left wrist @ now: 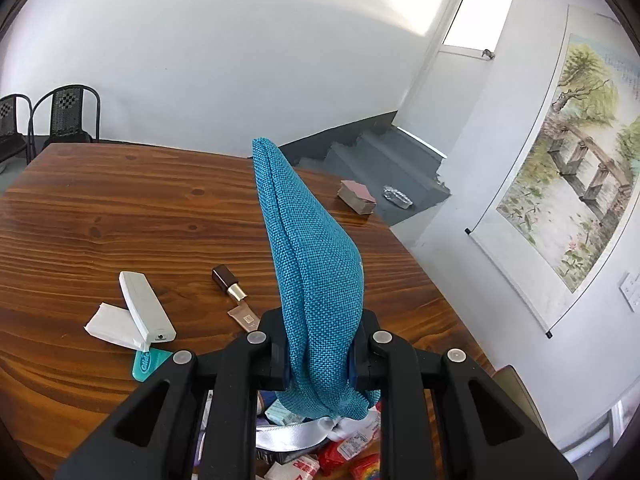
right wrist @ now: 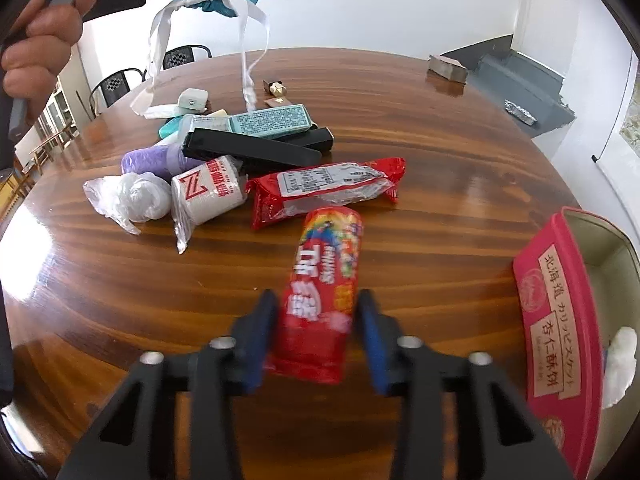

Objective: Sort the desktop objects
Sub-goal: 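Lift the blue towel with the left gripper while the right gripper grasps the Skittles tube, then carry towel and Skittles tube to the red box and release both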

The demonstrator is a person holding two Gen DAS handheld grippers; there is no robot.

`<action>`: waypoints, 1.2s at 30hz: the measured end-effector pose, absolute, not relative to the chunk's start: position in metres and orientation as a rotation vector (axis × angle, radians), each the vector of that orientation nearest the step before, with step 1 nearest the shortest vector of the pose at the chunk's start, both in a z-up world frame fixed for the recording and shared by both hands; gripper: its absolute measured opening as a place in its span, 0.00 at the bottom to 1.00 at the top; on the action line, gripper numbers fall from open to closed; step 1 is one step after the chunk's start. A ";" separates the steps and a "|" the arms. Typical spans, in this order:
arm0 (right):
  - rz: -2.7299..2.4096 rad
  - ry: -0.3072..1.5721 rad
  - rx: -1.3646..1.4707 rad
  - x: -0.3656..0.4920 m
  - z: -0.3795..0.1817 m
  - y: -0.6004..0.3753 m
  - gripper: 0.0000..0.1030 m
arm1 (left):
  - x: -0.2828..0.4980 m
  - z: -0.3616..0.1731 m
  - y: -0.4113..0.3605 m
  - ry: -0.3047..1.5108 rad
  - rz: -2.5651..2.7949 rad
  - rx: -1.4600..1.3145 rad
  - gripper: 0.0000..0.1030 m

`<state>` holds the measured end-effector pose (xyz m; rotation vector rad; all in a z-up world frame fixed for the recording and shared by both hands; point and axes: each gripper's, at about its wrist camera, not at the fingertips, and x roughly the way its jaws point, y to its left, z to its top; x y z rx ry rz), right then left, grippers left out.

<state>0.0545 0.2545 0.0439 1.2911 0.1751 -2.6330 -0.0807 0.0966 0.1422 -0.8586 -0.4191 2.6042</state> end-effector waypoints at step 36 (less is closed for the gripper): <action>-3.294 -0.425 0.933 0.171 0.114 0.431 0.36 | 0.007 0.146 0.250 -0.123 2.245 -0.845 0.20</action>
